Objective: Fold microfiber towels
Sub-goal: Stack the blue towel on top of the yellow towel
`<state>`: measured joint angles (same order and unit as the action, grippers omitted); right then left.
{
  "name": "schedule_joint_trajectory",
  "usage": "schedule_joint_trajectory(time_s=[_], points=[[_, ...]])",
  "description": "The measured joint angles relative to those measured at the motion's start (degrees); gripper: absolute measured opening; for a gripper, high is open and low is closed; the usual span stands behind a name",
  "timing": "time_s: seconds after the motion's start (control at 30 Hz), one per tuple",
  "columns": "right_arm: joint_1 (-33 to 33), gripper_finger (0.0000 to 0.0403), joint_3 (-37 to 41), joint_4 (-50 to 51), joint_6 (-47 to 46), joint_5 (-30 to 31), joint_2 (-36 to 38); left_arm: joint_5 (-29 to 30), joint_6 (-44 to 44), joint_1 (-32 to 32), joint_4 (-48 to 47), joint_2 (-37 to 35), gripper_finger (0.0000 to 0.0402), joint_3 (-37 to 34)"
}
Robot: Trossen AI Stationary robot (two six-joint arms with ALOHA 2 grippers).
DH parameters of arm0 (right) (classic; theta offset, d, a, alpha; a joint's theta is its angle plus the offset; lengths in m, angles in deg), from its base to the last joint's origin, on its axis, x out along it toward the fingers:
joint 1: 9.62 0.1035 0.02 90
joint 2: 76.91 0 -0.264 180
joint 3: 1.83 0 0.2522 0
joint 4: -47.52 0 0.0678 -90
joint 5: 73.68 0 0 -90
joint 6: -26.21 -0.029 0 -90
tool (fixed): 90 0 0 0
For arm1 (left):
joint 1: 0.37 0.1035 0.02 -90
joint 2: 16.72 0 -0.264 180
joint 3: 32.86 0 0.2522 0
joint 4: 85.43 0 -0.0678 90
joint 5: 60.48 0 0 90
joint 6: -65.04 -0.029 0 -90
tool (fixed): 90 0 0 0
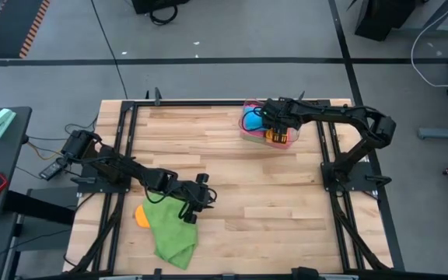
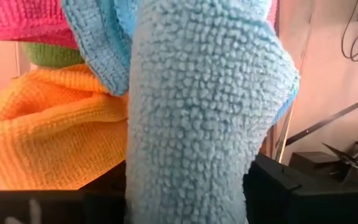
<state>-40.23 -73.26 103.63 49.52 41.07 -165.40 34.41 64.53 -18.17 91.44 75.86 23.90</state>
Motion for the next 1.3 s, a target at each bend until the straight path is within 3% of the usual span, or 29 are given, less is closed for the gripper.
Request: schedule_joint_trajectory(time_s=[0.47, 0.93, 1.3], points=[[0.02, 0.0202, -3.18, 10.14, -1.61, -4.14, 0.0, 0.0, -0.15, 0.0, -0.22, 0.01, 0.0107, 0.0], [0.84, 0.0204, -4.22, 11.55, -5.79, -7.13, 0.07, 0.0, -0.13, 0.0, -0.26, 0.01, 0.0107, 0.0], [2.1, 0.0264, -6.89, 17.33, -12.95, -8.15, 0.07, 0.0, -0.07, -0.09, -1.06, 0.01, 0.0107, 0.0]])
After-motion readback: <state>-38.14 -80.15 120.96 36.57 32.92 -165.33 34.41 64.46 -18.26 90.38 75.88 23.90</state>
